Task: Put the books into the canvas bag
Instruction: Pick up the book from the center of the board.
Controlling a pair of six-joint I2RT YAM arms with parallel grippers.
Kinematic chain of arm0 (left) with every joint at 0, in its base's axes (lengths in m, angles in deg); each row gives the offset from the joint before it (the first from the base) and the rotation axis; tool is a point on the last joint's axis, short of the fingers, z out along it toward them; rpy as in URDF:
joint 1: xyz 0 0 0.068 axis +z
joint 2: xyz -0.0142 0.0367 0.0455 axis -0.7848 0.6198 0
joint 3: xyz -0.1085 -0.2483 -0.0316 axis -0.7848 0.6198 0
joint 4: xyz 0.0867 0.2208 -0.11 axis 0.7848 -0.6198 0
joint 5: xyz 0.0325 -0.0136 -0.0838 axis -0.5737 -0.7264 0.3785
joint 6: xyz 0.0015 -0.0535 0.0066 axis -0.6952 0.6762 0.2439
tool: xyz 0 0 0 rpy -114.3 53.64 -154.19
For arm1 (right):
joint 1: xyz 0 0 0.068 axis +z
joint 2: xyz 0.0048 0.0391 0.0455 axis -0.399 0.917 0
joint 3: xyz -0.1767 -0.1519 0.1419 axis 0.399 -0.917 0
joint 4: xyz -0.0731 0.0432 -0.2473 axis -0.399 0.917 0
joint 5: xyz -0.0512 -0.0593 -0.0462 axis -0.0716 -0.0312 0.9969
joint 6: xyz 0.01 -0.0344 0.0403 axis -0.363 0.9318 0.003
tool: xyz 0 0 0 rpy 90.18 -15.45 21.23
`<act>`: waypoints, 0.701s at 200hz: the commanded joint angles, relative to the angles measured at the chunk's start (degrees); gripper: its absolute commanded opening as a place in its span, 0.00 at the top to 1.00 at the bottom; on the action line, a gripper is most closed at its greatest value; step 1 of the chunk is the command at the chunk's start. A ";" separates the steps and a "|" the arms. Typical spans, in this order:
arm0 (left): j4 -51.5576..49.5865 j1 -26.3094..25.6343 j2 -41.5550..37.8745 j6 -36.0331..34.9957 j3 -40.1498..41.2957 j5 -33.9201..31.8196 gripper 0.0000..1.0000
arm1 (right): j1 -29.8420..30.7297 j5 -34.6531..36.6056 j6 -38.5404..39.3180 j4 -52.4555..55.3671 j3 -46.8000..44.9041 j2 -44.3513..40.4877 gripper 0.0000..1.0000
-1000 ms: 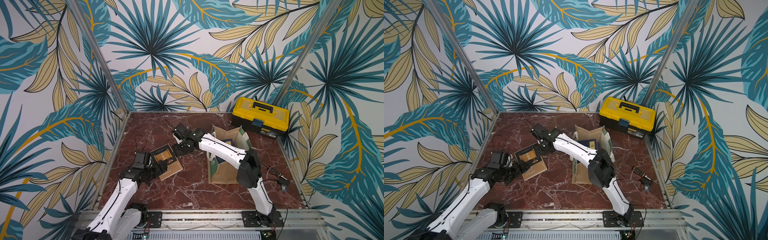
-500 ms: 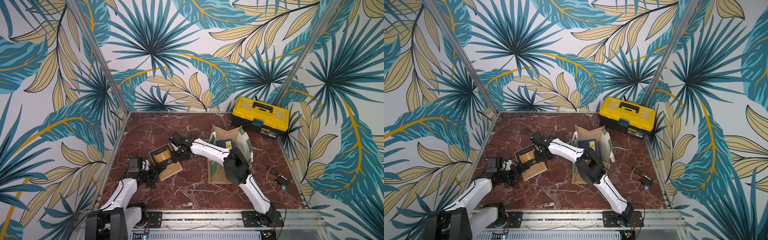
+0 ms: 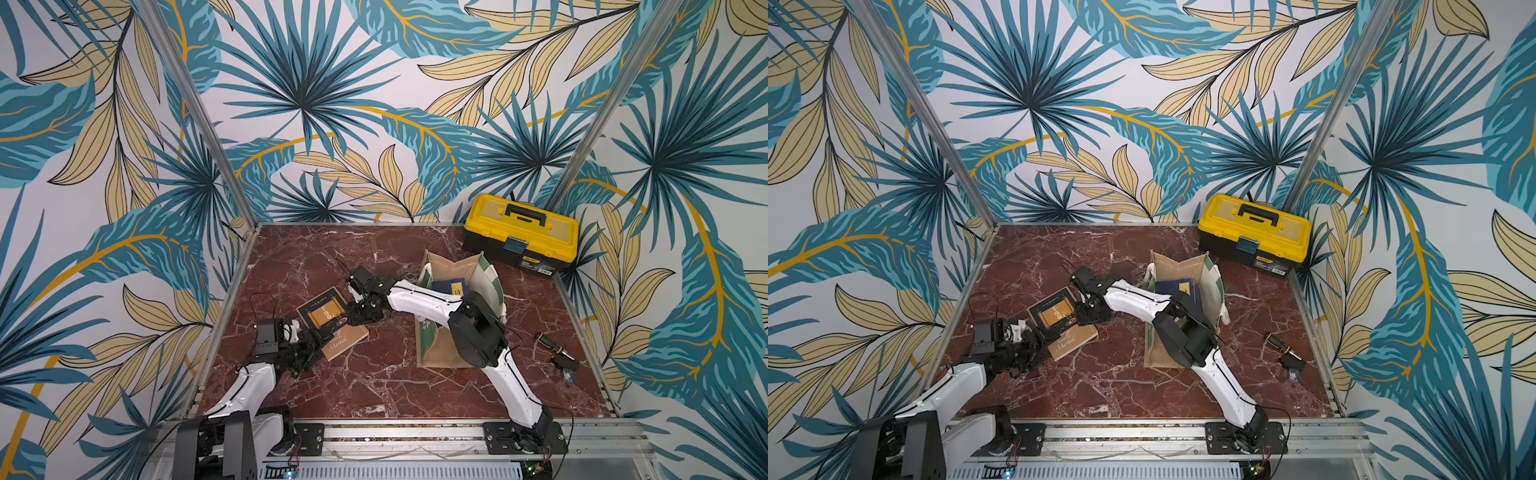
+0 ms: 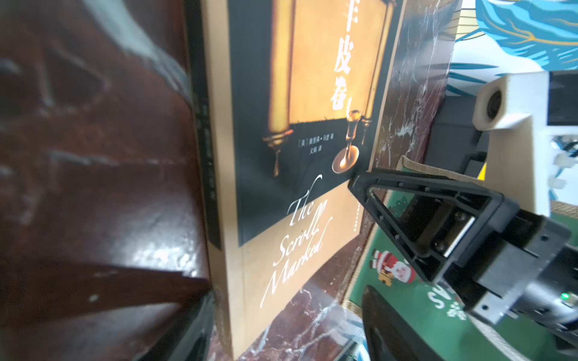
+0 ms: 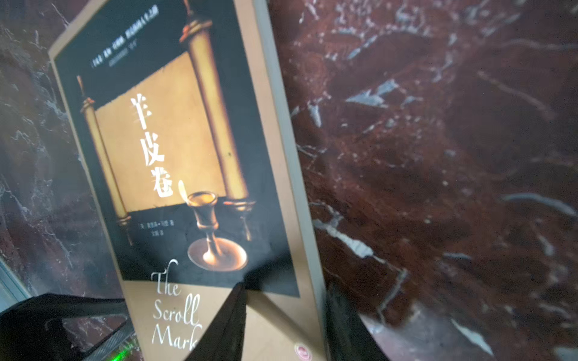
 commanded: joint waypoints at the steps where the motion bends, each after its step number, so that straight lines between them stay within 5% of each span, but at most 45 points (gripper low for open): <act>1: 7.71 0.10 -4.69 2.03 0.20 7.51 0.36 | 1.37 -6.38 -3.25 -0.89 -4.16 1.11 0.58; 41: 7.77 0.02 -10.98 4.46 2.12 4.83 0.49 | 1.02 -8.96 -6.52 -4.74 -7.35 0.15 0.57; 97: 10.49 -0.06 -2.85 1.42 3.81 5.26 0.56 | 1.11 -9.49 -7.44 -5.37 -9.11 -1.22 0.58; 140: 9.48 -0.04 -4.25 0.97 0.18 7.64 0.82 | 1.14 -6.22 -4.97 -2.24 -8.12 -4.96 0.58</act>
